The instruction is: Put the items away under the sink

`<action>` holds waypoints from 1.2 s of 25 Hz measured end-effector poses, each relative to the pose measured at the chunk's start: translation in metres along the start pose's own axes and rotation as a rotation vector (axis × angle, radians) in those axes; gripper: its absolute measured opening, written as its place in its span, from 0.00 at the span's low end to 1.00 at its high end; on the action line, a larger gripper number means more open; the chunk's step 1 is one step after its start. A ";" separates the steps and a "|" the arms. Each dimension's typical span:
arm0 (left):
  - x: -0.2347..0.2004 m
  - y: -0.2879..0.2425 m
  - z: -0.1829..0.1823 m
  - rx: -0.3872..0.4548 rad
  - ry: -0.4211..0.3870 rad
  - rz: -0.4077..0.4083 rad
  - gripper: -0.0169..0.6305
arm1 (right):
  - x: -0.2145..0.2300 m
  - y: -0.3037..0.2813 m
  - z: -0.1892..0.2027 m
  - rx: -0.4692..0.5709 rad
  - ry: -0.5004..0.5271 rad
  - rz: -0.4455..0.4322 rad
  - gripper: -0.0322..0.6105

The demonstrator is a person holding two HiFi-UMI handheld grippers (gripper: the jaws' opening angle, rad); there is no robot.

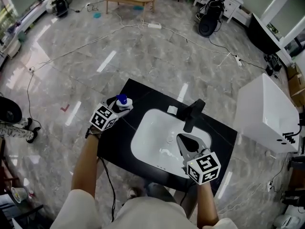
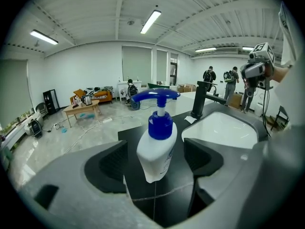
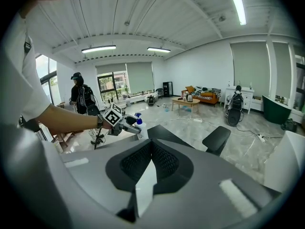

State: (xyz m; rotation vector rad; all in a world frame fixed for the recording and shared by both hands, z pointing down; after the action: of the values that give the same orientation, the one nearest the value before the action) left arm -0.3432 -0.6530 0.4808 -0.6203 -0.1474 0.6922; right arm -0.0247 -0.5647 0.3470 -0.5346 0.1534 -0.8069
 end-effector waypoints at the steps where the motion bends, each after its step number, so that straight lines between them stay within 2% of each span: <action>1: -0.001 -0.002 0.000 0.005 0.007 0.003 0.60 | 0.000 0.000 0.000 -0.002 -0.001 0.001 0.06; 5: -0.003 -0.013 0.004 0.021 0.039 0.002 0.60 | 0.002 0.001 0.003 -0.007 -0.006 0.007 0.06; 12: 0.001 -0.020 0.010 0.034 0.044 -0.020 0.45 | 0.004 0.005 0.009 -0.011 -0.001 0.027 0.06; 25: 0.009 -0.019 0.012 0.038 0.078 -0.076 0.36 | 0.002 0.012 0.013 -0.006 -0.006 0.030 0.06; 30: 0.012 -0.019 0.012 0.067 0.104 -0.088 0.36 | 0.003 0.014 0.015 -0.007 -0.014 0.035 0.06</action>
State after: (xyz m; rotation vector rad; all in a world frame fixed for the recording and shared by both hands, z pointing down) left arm -0.3279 -0.6508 0.5010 -0.5810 -0.0550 0.5761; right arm -0.0084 -0.5532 0.3531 -0.5427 0.1528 -0.7690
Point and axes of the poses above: the fingertips, and each gripper's own axes: y backward along the fingers, x to its right, z out of its underside, the point moved 6 cm from there along y, backward along the fingers, and after that the axes turned 6 degrees about z, right-handed, at the moved point
